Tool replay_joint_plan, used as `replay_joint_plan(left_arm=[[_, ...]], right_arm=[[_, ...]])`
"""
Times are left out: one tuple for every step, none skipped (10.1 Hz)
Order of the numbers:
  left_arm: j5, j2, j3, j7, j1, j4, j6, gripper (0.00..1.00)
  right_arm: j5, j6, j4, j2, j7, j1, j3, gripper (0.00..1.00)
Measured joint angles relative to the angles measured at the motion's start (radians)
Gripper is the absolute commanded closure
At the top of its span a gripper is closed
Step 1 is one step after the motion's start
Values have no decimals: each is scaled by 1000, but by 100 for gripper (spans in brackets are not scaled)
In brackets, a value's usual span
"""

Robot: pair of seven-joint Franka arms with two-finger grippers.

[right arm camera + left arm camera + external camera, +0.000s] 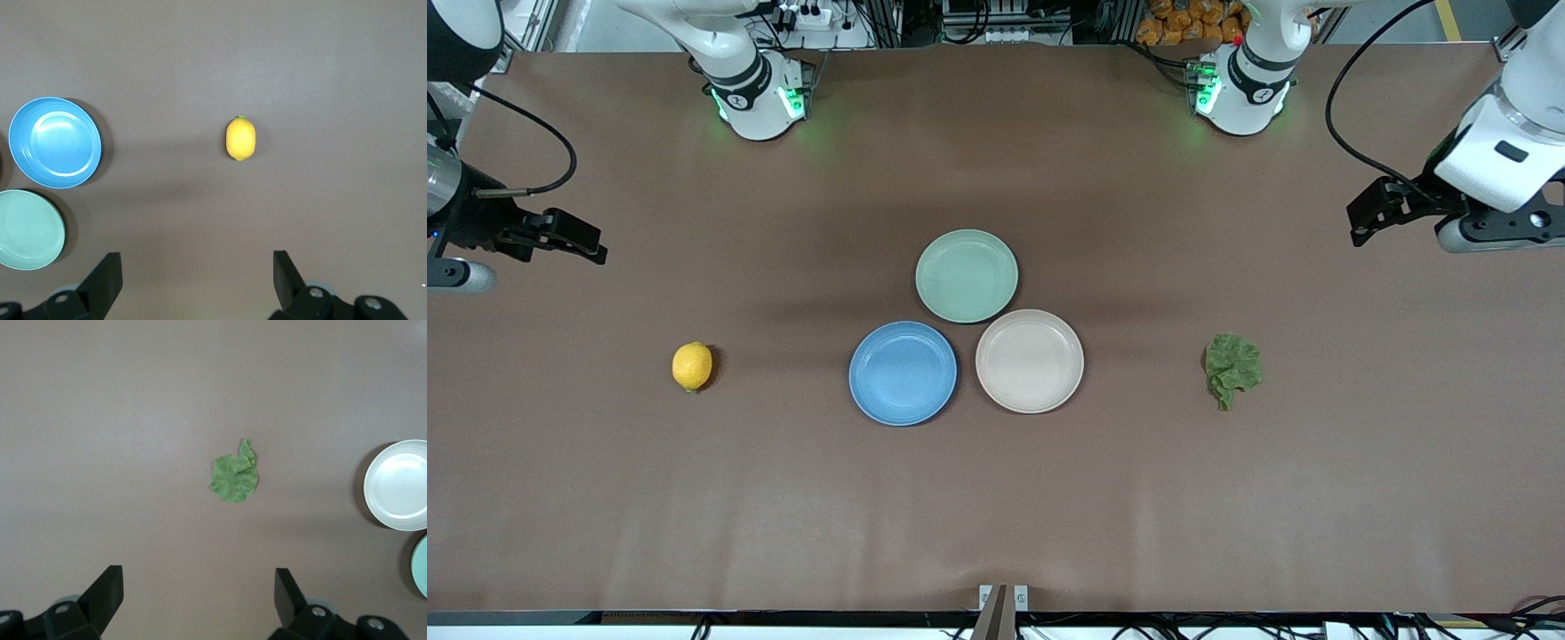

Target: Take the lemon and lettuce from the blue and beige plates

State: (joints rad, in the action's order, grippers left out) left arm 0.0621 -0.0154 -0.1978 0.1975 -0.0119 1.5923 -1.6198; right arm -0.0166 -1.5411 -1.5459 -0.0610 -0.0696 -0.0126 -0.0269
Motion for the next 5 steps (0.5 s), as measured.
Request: replay_joint_plan(left_arm=[[0,1,-2,0,0,0,0,0],[0,3,-2,0,0,0,0,0],[0,4,-2,0,-1,0,0,0],[0,4,-1,0,-2,0,0,0],[0,4,0,0,-3,0,0,0]], right_arm=[[0,0,-1,0,0,0,0,0],[0,0,-2,0,0,0,0,0],[0,0,-3,0,0,0,0,0],[0,0,-3,1,0,0,0,0],[0,0,-4,1,0,0,0,0]])
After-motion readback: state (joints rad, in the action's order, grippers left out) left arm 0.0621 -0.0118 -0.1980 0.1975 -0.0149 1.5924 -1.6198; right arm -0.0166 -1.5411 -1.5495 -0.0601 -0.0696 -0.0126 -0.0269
